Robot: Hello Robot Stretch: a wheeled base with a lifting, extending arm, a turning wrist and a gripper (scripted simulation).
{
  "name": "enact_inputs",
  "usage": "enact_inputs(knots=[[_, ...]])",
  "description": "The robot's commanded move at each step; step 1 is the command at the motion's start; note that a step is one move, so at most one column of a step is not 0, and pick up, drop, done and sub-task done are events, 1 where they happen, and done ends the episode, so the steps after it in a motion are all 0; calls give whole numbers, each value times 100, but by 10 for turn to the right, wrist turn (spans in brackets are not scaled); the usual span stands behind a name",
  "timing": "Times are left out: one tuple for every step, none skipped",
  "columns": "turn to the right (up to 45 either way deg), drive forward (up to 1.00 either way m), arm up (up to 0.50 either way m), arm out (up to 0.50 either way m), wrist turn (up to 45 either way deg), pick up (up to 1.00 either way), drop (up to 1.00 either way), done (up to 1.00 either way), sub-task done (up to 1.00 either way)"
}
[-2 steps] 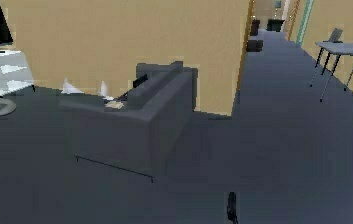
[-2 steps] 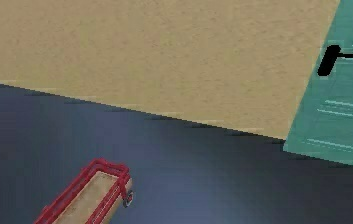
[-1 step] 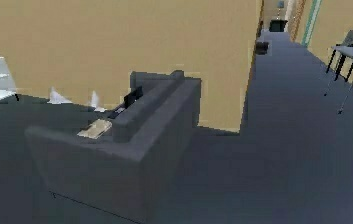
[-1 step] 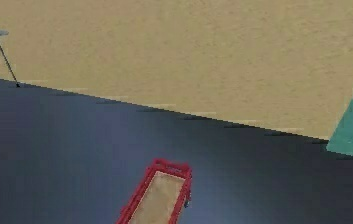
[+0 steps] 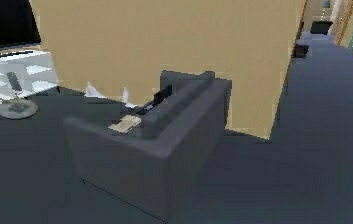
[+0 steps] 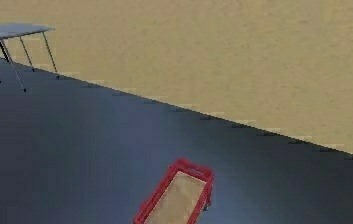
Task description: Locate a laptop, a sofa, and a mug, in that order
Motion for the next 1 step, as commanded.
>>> enact_inputs(knots=[[0, 0, 0, 0, 0, 0, 0, 0, 100]])
